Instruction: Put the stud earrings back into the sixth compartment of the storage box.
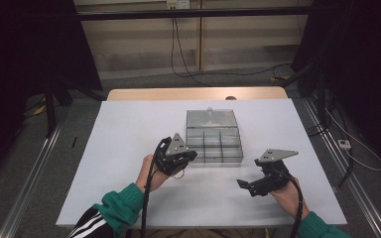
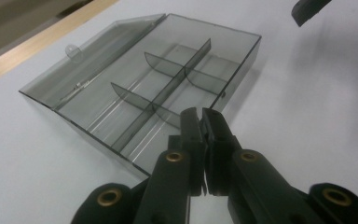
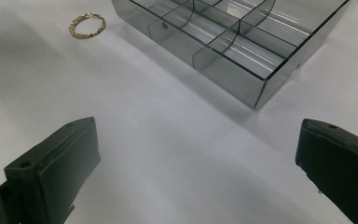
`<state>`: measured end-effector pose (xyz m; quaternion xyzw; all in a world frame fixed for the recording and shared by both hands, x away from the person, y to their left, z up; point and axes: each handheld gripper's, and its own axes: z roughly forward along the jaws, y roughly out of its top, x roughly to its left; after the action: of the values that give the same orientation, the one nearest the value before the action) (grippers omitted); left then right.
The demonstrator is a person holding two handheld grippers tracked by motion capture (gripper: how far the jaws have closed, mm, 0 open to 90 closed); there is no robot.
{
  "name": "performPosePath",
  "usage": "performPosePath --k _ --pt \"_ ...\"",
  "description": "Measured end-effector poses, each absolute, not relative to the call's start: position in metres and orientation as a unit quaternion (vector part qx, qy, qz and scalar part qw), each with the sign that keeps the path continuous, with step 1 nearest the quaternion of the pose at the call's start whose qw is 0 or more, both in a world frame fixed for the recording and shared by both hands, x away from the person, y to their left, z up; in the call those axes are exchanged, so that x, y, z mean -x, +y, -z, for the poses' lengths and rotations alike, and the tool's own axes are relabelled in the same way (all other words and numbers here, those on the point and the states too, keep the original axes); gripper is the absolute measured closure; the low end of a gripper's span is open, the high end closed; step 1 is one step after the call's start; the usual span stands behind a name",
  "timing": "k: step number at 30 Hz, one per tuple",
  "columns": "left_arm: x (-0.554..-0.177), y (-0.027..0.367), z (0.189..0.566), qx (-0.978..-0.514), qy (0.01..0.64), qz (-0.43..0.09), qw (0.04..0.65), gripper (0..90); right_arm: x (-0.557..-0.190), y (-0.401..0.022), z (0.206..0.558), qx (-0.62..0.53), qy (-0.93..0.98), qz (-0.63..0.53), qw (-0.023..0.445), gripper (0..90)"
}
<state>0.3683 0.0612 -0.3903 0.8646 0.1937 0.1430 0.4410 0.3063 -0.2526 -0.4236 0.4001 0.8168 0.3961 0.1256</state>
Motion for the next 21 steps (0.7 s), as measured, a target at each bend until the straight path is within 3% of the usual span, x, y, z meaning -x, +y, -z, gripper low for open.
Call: performPosePath --k 21 --pt "-0.378 0.042 0.377 -0.860 0.175 -0.155 0.453 88.6 -0.307 -0.253 0.424 -0.401 0.817 -0.396 0.125 0.0"
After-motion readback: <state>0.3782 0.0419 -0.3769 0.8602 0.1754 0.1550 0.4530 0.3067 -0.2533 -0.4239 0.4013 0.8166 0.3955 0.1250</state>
